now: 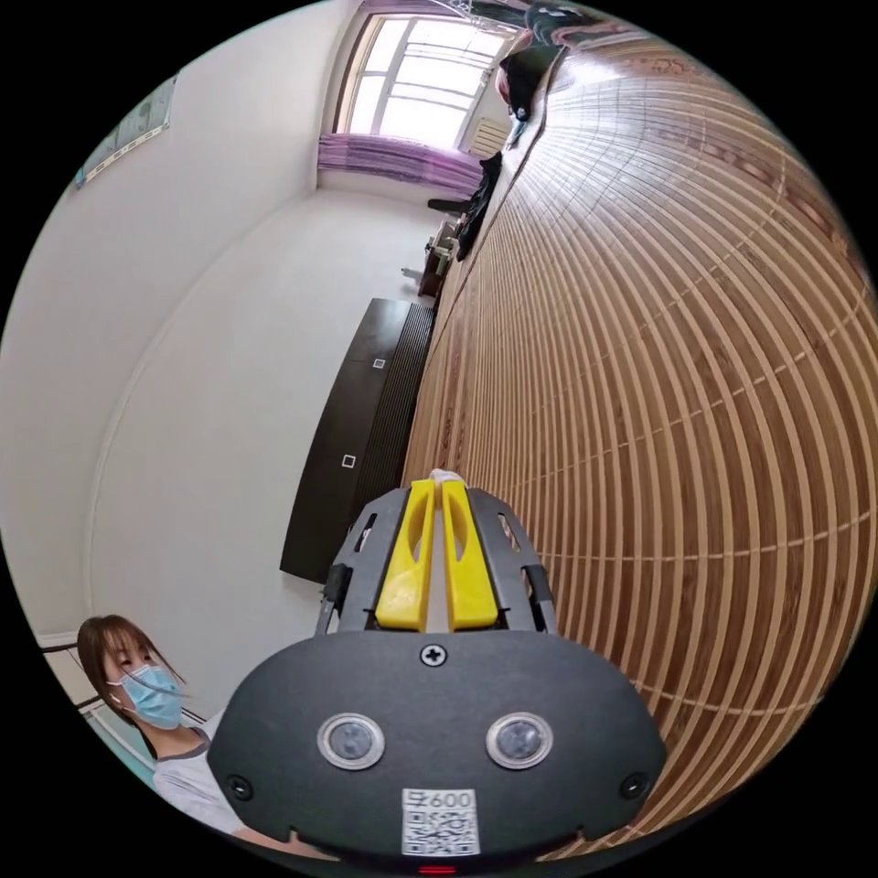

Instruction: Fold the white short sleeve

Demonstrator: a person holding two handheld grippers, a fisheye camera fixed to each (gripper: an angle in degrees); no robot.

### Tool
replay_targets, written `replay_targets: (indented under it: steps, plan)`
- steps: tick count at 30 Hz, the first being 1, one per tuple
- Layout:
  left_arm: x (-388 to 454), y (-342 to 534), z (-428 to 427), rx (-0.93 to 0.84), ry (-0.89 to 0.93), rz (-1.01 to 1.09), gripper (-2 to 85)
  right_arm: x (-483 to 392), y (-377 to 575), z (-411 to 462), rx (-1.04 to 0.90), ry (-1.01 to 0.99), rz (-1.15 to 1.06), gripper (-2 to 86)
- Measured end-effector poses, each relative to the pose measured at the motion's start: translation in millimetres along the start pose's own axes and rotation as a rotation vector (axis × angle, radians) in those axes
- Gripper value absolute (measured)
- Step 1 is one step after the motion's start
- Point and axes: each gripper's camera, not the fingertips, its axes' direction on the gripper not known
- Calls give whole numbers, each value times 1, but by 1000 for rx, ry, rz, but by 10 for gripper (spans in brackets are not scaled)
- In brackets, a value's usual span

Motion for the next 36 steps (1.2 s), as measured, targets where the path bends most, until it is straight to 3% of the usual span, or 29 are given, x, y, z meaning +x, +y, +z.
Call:
replay_targets:
  steps: [6, 8, 9, 12, 15, 17, 20, 23, 28, 30, 32, 34, 36]
  plan:
    - [6, -11, 3, 189, 23, -35, 25, 63, 25, 36, 123, 150, 80, -9]
    - [30, 3, -14, 310, -74, 38, 22, 41, 54, 40, 304, 449, -94, -8]
    - [39, 7, -15, 313, -118, 70, 19, 34, 61, 44, 325, 495, -147, -8]
    - [84, 35, 10, 149, -281, 238, 8, -9, 96, 94, 286, 649, -503, -8]
    - [109, 85, 78, -168, -371, 347, 4, -42, 129, 199, -48, 531, -774, -8]
    - [112, 133, 143, -360, -458, 429, 3, -55, 164, 300, -352, 331, -892, -8]
    - [84, 178, 195, -381, -463, 444, 2, -49, 216, 421, -662, 195, -950, -8]
    - [36, 198, 214, -291, -568, 407, 1, -21, 248, 504, -778, 196, -944, -8]
    - [10, 223, 213, -153, -589, 567, 1, 35, 229, 577, -833, 333, -883, -8]
    - [2, 226, 216, -141, -620, 615, 1, 41, 204, 579, -621, 527, -817, -8]
    - [-13, 220, 214, -137, -603, 607, 0, 33, 200, 560, -248, 760, -856, -8]
    - [-27, 213, 209, -135, -576, 595, 0, 29, 215, 560, -252, 682, -955, -8]
    - [-39, 209, 206, -123, -565, 597, 0, 33, 238, 574, -498, 463, -1051, -8]
